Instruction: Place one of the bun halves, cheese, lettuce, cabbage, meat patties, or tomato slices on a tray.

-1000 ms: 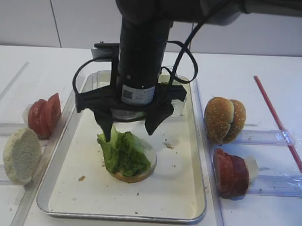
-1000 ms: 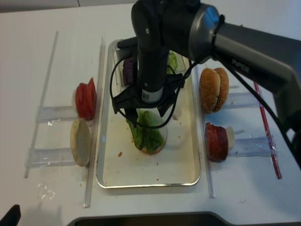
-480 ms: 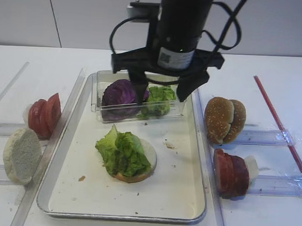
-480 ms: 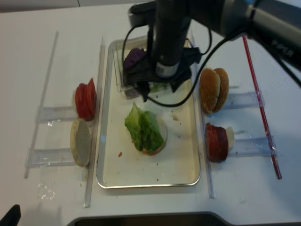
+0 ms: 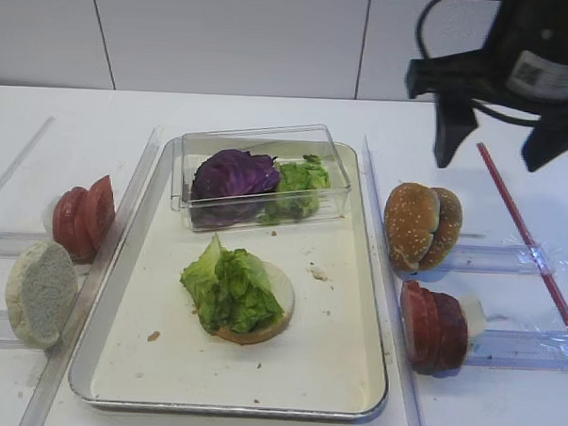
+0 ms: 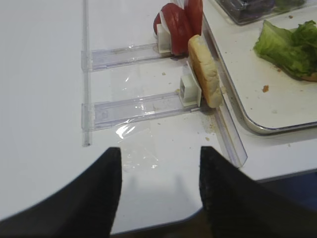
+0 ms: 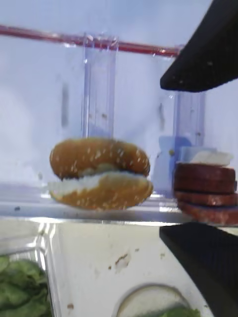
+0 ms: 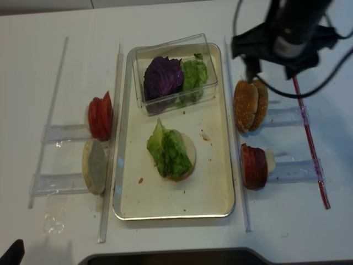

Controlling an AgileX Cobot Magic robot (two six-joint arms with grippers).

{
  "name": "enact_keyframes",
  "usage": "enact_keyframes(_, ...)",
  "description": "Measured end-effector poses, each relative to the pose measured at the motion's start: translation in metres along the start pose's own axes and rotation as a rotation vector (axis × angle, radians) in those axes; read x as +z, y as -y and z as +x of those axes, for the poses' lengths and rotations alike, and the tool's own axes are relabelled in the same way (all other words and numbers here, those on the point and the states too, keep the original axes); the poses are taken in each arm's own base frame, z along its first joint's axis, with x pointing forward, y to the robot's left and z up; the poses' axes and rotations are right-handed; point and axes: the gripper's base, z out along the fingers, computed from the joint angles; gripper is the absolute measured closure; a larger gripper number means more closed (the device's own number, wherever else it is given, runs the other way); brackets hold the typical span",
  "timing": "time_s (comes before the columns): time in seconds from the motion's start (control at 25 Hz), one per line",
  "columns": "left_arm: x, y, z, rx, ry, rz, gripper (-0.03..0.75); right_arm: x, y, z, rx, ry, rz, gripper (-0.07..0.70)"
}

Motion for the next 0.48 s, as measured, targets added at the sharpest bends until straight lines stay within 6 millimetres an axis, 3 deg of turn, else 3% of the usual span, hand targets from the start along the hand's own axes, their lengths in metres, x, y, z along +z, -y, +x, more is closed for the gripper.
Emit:
enact_keyframes(0.28,0.000,0.000,0.000,0.000,0.000,0.000,0.370,-0.025,0.054,0.038,0.087,0.047,0.050,0.078)
enact_keyframes(0.48,0.000,0.000,0.000,0.000,0.000,0.000,0.370,-0.035,0.069,0.069,0.053,0.072,0.077,0.078)
